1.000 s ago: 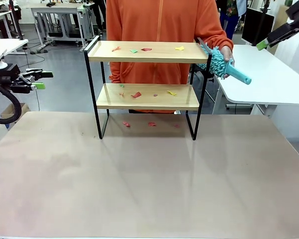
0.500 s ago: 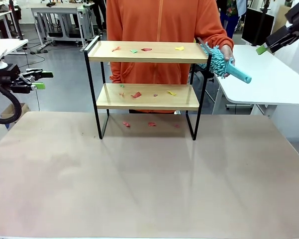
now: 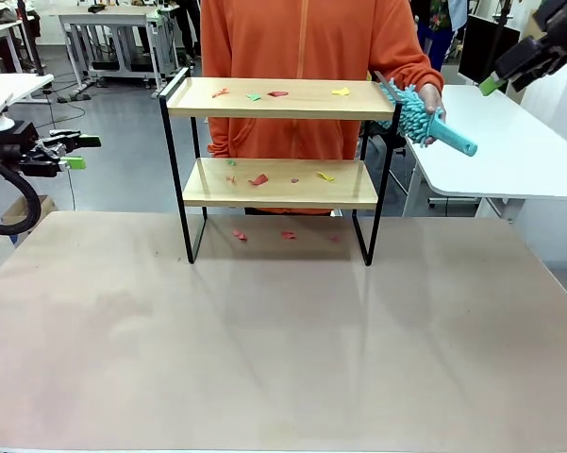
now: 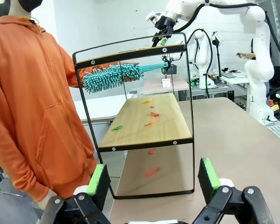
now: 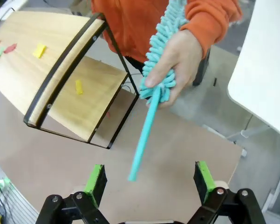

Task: Clean the shelf.
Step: Pick up the Duster handed by the human.

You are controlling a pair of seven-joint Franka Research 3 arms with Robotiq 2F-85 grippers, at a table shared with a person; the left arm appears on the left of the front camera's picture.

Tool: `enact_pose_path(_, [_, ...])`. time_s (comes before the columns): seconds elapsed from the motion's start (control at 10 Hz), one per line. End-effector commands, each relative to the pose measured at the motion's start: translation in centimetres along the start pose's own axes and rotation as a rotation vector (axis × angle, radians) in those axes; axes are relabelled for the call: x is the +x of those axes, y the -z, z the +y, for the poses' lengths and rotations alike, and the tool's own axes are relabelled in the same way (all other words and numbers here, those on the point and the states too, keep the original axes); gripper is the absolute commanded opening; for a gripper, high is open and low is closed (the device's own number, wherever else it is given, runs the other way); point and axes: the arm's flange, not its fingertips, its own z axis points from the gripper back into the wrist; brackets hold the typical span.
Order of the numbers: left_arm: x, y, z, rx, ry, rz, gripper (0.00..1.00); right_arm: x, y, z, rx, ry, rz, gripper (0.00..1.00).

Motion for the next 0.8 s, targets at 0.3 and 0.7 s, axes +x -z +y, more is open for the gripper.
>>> enact_pose_path(0.3, [0.2, 0.1, -0.3, -0.006, 0.011, 0.019, 1.00, -0.2, 4.3, 5.3, -0.088, 0.162, 0.037, 1.00])
enact_pose_path(0.7, [0.2, 0.1, -0.3, -0.006, 0.011, 0.019, 1.00, -1.1, 7.3, 5.1, -0.122, 0.152, 0.005, 1.00])
